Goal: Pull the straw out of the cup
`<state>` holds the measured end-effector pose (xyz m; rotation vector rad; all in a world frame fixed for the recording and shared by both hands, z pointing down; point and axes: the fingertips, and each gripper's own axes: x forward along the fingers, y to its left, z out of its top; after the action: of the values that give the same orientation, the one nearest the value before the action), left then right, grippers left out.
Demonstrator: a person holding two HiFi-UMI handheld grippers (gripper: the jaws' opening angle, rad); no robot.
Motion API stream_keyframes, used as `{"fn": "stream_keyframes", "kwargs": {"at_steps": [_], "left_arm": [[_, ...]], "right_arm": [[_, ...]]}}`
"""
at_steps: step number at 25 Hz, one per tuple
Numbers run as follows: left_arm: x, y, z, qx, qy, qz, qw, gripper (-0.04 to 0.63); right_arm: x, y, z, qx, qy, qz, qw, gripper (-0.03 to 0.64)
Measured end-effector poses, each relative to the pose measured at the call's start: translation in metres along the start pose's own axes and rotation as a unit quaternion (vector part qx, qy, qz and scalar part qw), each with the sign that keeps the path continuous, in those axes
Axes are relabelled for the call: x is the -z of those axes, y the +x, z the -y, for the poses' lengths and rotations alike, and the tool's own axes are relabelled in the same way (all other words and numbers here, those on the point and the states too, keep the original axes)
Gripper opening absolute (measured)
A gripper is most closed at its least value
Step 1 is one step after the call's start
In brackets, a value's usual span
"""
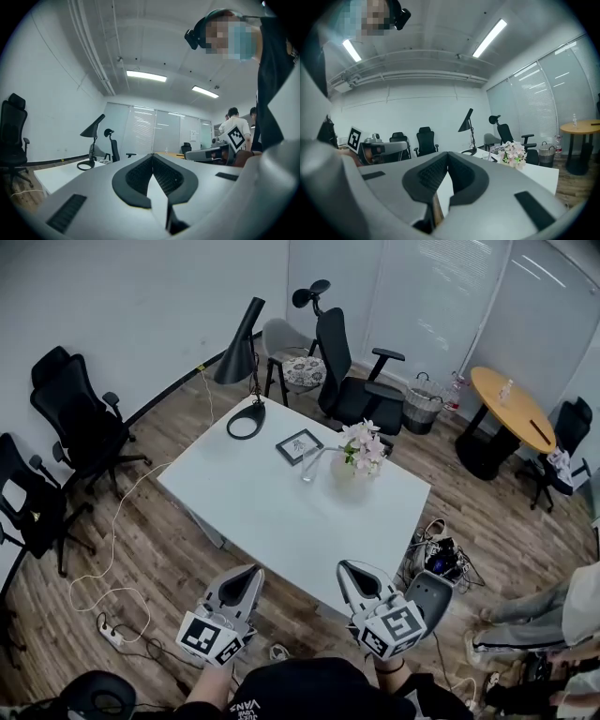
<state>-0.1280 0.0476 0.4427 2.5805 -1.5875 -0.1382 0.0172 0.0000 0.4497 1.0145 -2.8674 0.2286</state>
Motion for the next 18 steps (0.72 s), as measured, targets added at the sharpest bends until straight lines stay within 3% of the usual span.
{"fn": "stream_keyframes", "kwargs": {"at_steps": [7,18], "left_arm": [[0.006,0.015,-0.025,0.021,-0.009,-0.006,0.9997,0.011],[0.004,0.101,-0.062,0.037,-0.006,-0.008,0.9993,0.011]], "right_arm": [[0.002,0.022,0.006,0.021,0.004,-0.005,1.0,0.017],[-0.01,0.072,0.078,0.036,0.006,0.005,0.999,0.017]]}}
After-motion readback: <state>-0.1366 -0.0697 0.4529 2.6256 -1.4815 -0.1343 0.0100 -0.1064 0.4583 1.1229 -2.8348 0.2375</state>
